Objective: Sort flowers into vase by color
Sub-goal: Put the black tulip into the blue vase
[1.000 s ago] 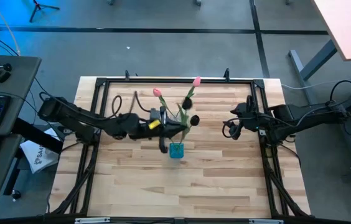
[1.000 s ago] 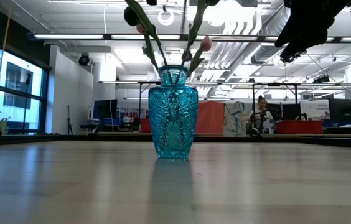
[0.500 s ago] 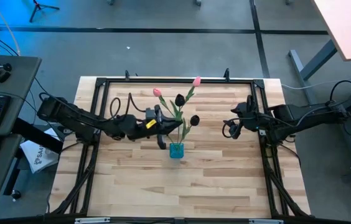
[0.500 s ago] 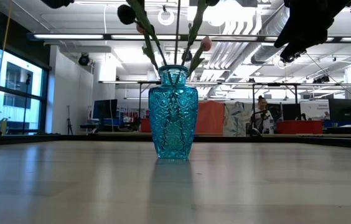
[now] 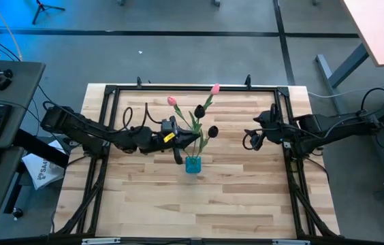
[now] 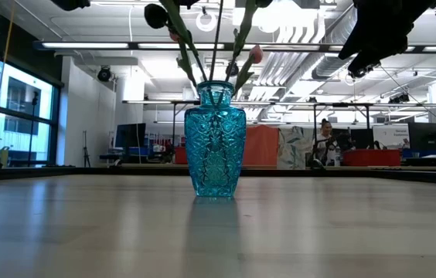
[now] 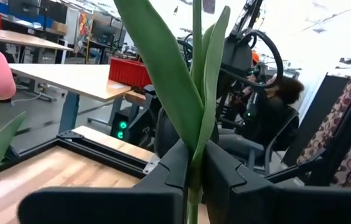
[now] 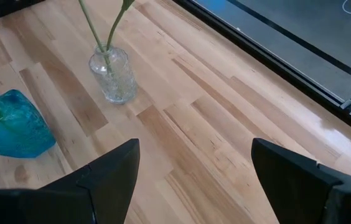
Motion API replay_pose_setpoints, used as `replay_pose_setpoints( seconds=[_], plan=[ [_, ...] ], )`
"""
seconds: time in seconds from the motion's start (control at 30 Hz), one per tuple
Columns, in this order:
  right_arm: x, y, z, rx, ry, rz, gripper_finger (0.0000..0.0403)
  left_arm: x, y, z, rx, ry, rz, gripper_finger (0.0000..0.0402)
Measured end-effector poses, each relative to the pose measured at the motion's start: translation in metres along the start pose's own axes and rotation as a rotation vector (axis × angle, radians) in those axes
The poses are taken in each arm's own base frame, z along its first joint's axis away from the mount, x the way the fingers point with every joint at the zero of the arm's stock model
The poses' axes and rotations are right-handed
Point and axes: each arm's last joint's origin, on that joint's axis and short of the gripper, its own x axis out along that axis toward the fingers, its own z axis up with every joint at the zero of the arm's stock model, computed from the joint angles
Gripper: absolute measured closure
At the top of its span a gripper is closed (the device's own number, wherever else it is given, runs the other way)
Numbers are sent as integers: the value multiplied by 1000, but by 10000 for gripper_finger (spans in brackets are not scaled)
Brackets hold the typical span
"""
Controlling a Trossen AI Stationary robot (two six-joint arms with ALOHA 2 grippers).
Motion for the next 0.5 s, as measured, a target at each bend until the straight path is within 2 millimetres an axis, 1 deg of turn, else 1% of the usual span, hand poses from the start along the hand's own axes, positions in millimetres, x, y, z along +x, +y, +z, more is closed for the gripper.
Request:
replay_pose_setpoints(
  seconds=[0.23, 0.37, 0.5],
  plan=[
    [0, 0, 0, 4, 2, 5, 98, -1, -3, -1, 75, 11, -32, 353],
    [0, 1, 1, 12, -5, 11, 98, -3, -7, -5, 113, 42, -53, 325],
    [0, 1, 2, 22, -12, 16, 98, -5, -12, -6, 148, 42, -66, 288]
  ],
)
